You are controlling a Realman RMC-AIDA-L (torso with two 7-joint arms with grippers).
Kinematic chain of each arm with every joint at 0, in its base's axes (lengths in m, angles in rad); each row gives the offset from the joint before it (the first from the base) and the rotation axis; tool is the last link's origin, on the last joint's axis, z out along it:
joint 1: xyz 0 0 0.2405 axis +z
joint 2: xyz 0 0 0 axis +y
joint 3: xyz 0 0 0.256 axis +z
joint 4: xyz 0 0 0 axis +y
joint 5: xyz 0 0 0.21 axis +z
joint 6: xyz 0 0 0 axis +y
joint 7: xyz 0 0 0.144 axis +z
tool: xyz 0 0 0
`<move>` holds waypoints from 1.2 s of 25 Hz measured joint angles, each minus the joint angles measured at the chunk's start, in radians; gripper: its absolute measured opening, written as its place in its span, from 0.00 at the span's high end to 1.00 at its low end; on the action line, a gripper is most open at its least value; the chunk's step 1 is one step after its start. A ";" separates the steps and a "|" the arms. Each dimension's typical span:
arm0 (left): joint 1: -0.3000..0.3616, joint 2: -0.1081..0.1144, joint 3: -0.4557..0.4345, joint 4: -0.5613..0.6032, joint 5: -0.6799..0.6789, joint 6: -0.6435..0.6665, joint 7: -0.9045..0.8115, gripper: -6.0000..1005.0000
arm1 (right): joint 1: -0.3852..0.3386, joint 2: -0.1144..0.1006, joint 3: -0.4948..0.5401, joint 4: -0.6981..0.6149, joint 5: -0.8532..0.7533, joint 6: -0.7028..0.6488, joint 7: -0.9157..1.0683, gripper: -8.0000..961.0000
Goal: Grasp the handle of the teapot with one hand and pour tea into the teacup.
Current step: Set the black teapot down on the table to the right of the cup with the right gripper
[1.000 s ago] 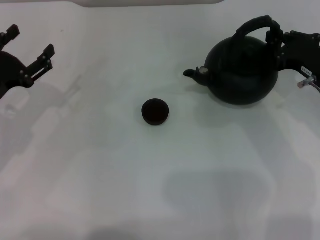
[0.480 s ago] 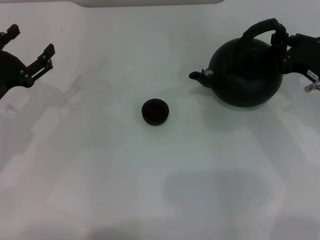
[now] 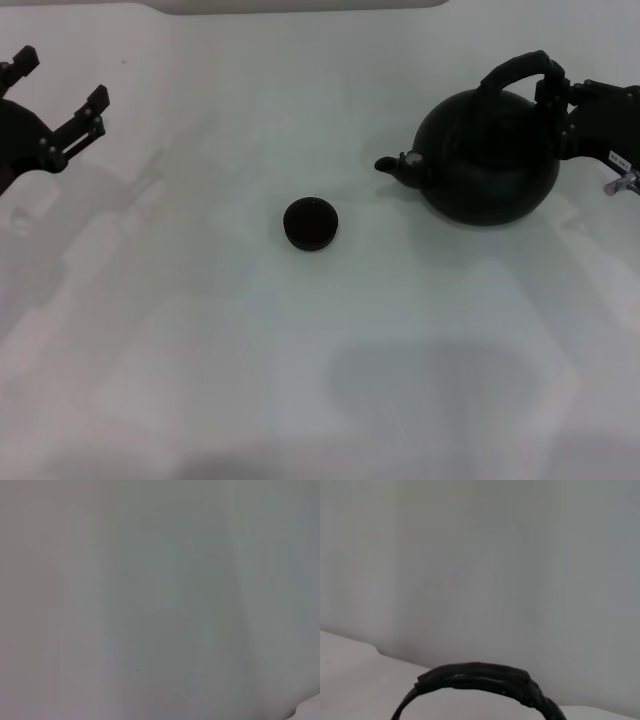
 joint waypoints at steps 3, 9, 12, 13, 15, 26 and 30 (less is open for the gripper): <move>0.003 0.000 0.000 0.002 -0.003 0.001 0.000 0.13 | 0.000 -0.001 0.005 0.010 -0.001 -0.018 0.000 0.87; 0.005 0.000 0.000 0.004 -0.005 0.007 0.000 0.13 | 0.006 -0.003 0.012 0.046 -0.008 -0.069 -0.009 0.87; 0.005 0.000 0.000 0.005 -0.005 0.008 0.000 0.13 | 0.008 -0.003 0.012 0.051 -0.008 -0.072 -0.010 0.87; 0.006 0.000 0.000 0.006 -0.005 0.008 0.000 0.13 | 0.008 -0.003 0.012 0.053 -0.008 -0.073 -0.011 0.87; 0.006 0.000 0.000 0.007 -0.005 0.009 0.000 0.13 | 0.009 -0.004 0.013 0.057 -0.007 -0.075 -0.012 0.87; 0.003 -0.002 0.000 0.005 -0.004 0.009 0.001 0.13 | 0.028 -0.002 0.014 0.083 -0.006 -0.095 -0.024 0.84; 0.009 -0.003 0.000 0.007 -0.005 0.010 0.001 0.13 | 0.037 -0.004 0.026 0.097 -0.004 -0.119 -0.025 0.78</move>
